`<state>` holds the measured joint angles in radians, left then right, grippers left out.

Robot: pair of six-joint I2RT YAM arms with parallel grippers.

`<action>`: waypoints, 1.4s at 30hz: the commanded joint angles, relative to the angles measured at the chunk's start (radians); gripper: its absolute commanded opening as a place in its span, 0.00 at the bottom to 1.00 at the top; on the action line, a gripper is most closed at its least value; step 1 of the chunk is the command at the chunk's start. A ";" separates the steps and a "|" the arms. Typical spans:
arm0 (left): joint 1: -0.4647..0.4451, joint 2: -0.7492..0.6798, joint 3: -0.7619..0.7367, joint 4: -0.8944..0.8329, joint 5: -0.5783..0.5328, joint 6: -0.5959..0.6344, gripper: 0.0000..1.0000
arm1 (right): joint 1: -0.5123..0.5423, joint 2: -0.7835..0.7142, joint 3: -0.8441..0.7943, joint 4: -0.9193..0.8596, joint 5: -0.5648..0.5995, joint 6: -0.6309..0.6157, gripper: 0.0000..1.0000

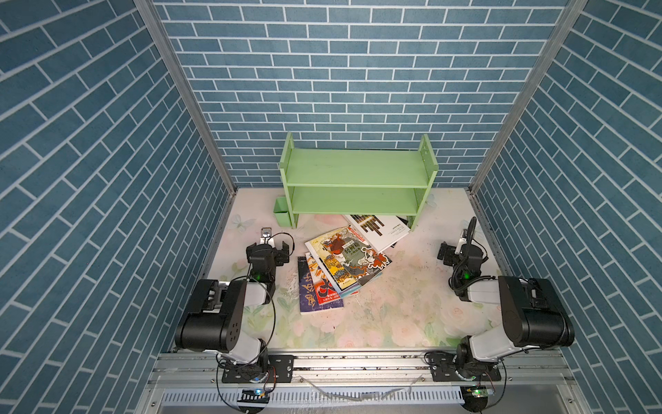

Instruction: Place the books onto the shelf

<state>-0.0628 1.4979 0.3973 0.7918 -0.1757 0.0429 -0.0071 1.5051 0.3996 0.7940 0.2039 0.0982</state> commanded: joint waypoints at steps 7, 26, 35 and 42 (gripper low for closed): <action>0.006 -0.204 0.186 -0.425 0.051 -0.061 1.00 | -0.002 -0.325 0.124 -0.373 -0.078 0.035 0.99; -0.410 -0.522 0.473 -0.970 -0.012 -0.965 1.00 | 0.229 -0.394 0.618 -0.970 -0.456 0.872 0.99; -0.617 -0.369 0.712 -0.915 -0.013 -0.809 1.00 | 0.311 -0.377 0.735 -0.976 -0.512 0.802 0.99; -0.613 -0.339 0.681 -0.842 0.059 -0.853 1.00 | 0.295 -0.301 0.793 -1.071 -0.529 0.771 0.99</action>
<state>-0.6743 1.1355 1.0874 -0.1242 -0.1776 -0.8303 0.2947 1.1648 1.1538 -0.2047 -0.3012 0.8669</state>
